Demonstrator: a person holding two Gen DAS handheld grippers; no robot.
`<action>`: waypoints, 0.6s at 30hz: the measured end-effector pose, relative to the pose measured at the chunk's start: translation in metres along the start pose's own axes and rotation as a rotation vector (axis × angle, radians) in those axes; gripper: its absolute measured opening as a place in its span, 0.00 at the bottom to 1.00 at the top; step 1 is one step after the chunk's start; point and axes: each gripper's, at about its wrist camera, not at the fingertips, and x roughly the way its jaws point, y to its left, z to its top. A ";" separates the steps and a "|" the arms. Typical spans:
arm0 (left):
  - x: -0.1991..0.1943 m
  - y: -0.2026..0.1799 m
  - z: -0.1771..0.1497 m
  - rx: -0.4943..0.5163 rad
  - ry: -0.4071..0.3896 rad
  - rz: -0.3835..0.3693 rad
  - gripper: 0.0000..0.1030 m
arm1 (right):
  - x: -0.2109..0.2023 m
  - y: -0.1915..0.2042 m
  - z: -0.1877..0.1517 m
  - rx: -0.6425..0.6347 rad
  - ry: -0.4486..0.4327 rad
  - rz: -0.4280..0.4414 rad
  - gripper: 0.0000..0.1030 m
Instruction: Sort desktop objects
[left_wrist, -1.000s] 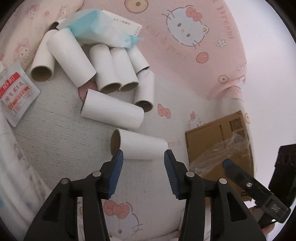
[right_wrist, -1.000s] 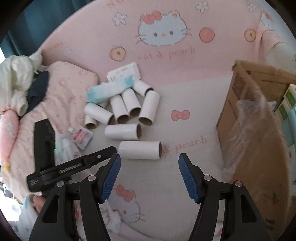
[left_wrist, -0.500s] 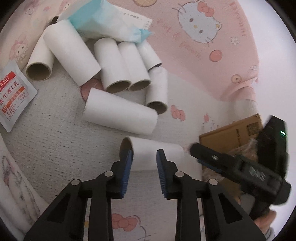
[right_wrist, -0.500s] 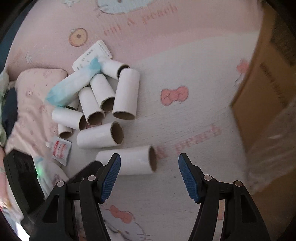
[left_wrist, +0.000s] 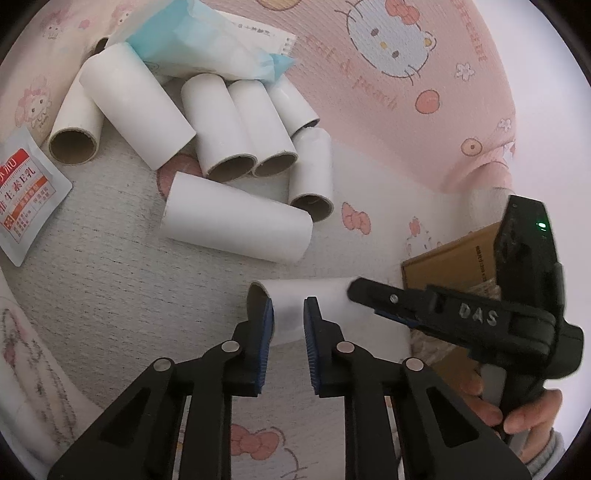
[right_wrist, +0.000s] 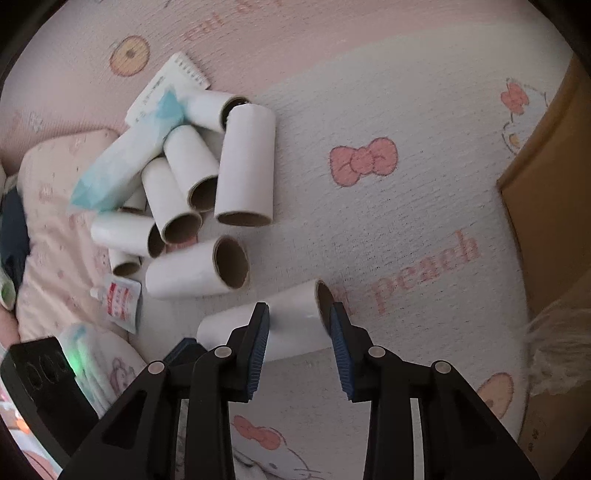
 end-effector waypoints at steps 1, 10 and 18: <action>0.001 0.000 0.000 0.004 0.000 0.003 0.17 | -0.001 0.001 -0.003 -0.013 -0.001 -0.009 0.30; 0.004 -0.011 -0.001 0.041 0.009 -0.110 0.16 | -0.023 0.013 -0.050 -0.226 -0.024 -0.177 0.30; 0.014 -0.014 0.001 0.043 0.038 -0.101 0.17 | -0.022 -0.003 -0.069 -0.176 0.012 -0.143 0.30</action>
